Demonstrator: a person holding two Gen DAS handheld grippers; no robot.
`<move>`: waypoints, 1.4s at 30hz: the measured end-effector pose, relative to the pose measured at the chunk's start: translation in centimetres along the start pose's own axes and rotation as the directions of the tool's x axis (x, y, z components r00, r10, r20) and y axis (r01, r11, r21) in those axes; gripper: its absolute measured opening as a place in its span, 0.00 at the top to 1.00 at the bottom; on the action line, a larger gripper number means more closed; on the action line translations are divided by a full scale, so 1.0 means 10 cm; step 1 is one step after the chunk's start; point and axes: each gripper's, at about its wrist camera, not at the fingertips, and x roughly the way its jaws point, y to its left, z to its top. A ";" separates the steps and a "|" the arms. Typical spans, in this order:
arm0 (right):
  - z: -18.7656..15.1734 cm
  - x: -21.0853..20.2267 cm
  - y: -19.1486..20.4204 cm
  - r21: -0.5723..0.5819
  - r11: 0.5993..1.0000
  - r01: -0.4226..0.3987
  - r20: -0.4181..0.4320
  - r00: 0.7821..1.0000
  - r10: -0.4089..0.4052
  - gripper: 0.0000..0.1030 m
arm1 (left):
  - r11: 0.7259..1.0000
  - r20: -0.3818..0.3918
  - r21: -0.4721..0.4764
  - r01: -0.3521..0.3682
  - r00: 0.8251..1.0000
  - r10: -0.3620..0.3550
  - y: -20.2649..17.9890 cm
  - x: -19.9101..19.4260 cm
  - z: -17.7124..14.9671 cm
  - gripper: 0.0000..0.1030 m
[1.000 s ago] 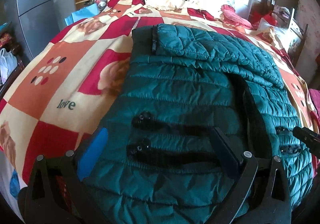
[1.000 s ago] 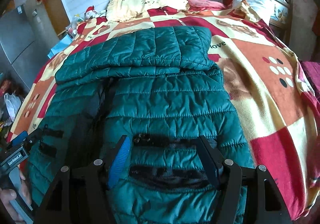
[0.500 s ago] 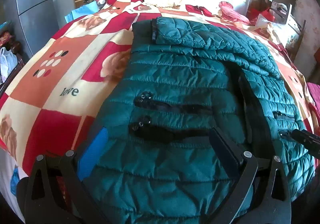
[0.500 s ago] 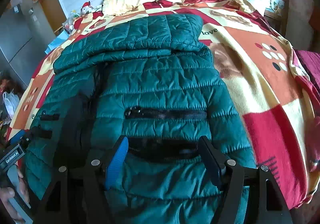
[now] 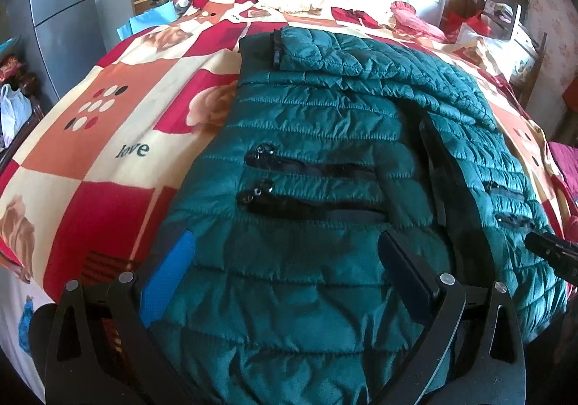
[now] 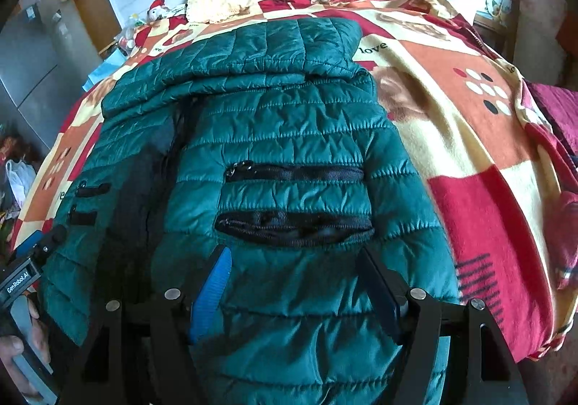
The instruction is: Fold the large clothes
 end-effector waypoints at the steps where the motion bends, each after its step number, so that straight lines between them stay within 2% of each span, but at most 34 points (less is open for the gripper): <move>1: -0.02 -0.01 0.00 -0.002 1.000 0.000 -0.001 1.000 0.000 0.32 | 1.000 0.000 0.001 0.000 1.000 0.000 0.00 -0.01 -0.02 0.01; 42: -0.34 -0.21 -0.21 0.026 1.000 -0.010 -0.015 1.000 0.011 0.32 | 1.000 -0.040 0.014 -0.001 0.999 0.001 0.05 -0.16 -0.31 0.01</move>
